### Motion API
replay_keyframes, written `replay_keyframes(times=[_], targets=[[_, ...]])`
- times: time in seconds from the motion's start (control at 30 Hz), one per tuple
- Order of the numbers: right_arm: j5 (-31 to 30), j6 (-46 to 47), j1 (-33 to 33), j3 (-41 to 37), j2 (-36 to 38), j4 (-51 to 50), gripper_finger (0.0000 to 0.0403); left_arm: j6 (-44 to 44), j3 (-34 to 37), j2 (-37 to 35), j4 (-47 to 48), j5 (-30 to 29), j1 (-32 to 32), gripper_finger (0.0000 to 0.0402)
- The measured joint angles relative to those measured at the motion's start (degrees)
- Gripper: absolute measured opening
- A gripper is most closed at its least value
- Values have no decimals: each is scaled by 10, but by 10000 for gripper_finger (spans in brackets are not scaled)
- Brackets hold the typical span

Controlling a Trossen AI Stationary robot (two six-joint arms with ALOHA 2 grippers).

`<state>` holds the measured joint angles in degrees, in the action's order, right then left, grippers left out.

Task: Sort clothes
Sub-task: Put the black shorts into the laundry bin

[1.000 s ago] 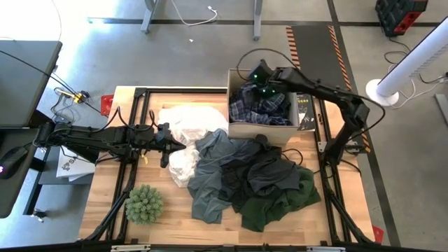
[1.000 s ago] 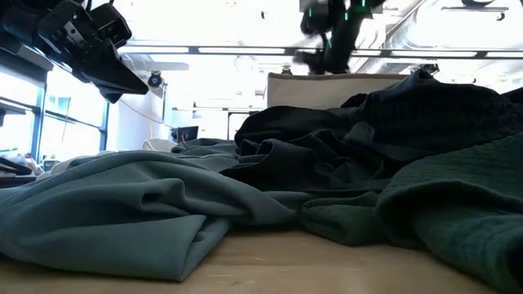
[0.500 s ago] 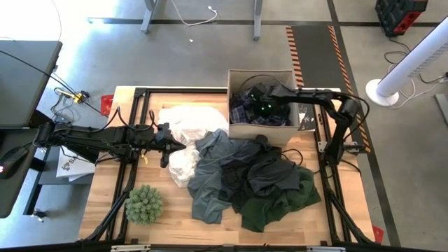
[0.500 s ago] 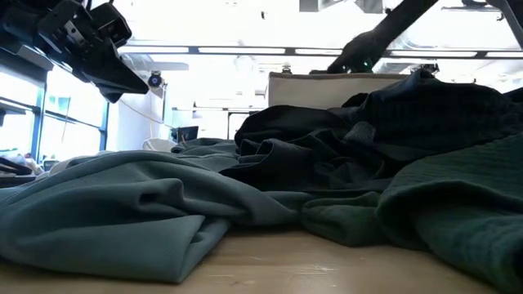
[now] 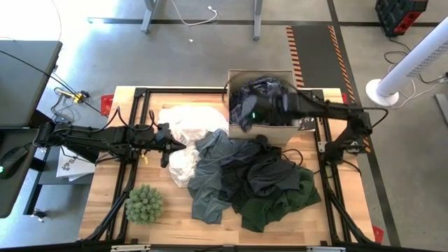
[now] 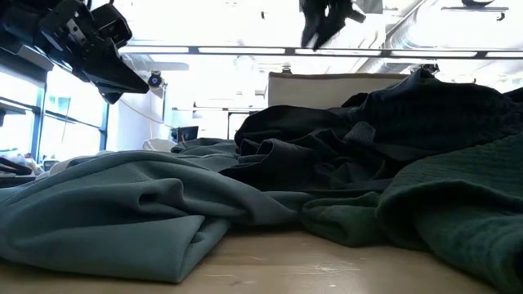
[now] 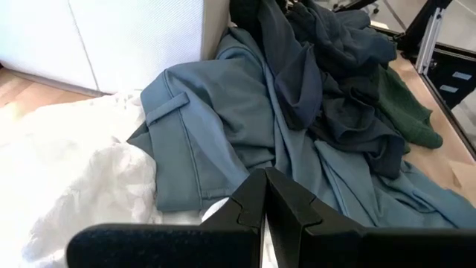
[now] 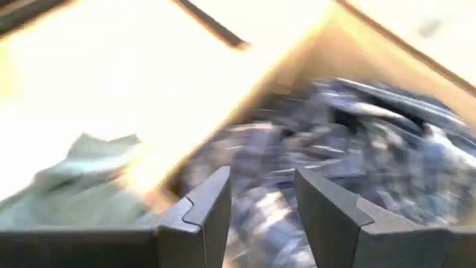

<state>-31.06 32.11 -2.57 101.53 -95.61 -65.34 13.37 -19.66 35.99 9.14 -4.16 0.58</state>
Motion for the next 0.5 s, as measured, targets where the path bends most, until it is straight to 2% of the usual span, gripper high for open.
replay_keyframes(times=[0.1,0.23,0.37,0.5], targets=[[3,-6,76,2,0,0,144,1,0,0,0,0,0,7],[51,88,158,-33,0,-2,144,5,0,0,0,-1,0,7],[123,221,198,-95,0,-1,147,5,0,0,0,-2,0,7],[176,316,218,-194,0,33,171,5,0,0,0,-8,0,7]])
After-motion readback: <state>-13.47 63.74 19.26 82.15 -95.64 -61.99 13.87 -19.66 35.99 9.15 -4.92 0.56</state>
